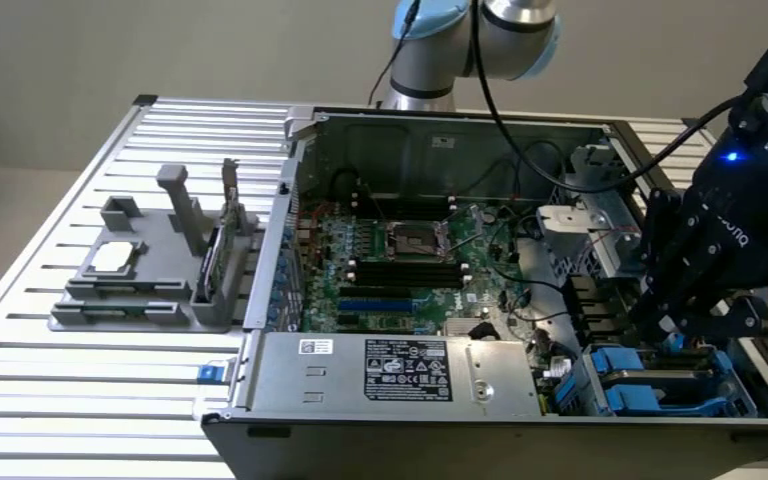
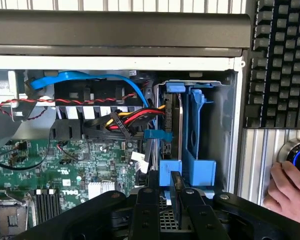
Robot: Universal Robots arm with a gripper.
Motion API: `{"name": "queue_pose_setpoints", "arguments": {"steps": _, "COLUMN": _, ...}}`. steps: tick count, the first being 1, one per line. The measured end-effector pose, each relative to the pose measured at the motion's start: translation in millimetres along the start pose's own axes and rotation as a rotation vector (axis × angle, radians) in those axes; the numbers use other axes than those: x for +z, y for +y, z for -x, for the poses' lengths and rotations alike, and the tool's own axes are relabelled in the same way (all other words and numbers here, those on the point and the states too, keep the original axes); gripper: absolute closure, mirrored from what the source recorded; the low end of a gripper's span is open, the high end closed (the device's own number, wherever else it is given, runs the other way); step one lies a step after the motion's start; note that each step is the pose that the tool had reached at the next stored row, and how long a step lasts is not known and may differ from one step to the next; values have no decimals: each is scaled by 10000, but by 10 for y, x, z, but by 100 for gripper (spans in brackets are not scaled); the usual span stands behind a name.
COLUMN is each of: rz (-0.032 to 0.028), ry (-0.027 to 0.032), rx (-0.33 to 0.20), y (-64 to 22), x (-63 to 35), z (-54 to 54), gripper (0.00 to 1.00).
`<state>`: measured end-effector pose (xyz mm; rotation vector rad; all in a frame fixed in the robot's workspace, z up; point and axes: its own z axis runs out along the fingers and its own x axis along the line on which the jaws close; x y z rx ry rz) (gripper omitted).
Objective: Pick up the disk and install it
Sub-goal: 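Insert the second disk wire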
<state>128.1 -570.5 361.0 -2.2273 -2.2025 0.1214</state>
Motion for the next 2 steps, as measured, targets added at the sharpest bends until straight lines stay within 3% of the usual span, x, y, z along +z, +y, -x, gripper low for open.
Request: {"name": "queue_pose_setpoints", "arguments": {"steps": 2, "rz": 0, "ry": 0, "rx": 0, "y": 0, "x": 0, "z": 0, "gripper": 76}}
